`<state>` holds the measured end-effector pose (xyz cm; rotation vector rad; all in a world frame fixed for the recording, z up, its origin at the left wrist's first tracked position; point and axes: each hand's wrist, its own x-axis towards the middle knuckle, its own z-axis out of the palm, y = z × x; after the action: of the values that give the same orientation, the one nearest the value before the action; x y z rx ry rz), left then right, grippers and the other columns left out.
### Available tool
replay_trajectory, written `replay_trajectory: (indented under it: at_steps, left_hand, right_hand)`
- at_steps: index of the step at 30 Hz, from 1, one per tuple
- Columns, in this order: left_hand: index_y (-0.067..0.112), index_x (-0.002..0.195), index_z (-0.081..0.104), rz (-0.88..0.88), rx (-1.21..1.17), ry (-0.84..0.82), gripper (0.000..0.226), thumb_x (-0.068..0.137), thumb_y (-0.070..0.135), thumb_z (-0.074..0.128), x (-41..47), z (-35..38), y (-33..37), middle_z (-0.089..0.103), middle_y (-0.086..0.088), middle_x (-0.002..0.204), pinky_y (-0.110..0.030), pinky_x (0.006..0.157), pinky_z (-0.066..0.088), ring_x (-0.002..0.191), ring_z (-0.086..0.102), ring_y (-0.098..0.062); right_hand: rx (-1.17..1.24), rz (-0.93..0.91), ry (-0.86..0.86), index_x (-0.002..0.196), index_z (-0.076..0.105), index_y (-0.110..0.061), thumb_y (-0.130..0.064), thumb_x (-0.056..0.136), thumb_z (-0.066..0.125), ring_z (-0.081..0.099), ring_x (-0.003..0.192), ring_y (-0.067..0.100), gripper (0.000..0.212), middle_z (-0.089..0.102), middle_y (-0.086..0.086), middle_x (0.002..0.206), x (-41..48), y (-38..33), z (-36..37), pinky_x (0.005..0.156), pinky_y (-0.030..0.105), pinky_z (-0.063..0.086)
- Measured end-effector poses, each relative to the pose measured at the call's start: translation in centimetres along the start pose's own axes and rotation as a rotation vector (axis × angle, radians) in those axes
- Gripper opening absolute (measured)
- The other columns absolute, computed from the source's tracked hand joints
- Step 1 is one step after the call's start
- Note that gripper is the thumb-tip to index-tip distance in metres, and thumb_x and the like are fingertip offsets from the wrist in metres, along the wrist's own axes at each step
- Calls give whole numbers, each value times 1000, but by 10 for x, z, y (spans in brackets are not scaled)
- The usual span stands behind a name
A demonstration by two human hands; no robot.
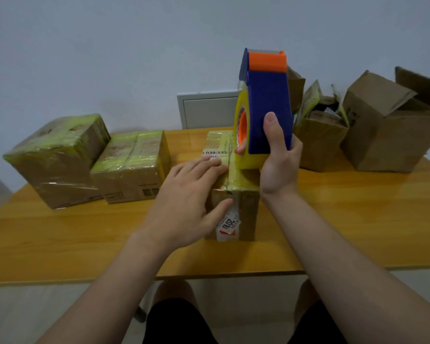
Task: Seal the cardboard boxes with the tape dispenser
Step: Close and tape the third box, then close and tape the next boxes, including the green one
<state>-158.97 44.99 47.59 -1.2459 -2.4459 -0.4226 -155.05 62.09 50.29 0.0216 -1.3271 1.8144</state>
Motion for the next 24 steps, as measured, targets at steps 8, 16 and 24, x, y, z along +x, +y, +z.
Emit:
replay_trajectory:
  at_steps: [8,16,24]
  left_hand:
    - [20,164,19,-220,231,-113,103,86,87,29,15,13,38,17,0,173,-52,129,12,160,6,-21]
    - [36,159,24,-324,275,-5,82,91,79,43,43,31,3,29,-7,168,-55,127,17,156,21,-31]
    - [27,152,37,-282,286,-24,81,91,80,40,98,41,-55,44,-8,155,-49,125,25,147,35,-30]
  right_hand:
    - [-105,-13,-24,100,68,-13,-34,96,60,66,75,12,22,71,-6,82,-3,6,20,65,18,53]
    - [-142,-67,134,99,72,-17,-45,97,60,69,76,31,31,72,11,84,8,4,-8,63,29,57]
    - [-187,94,213,102,70,0,-56,90,62,67,62,24,57,70,18,81,-2,47,-61,56,26,55]
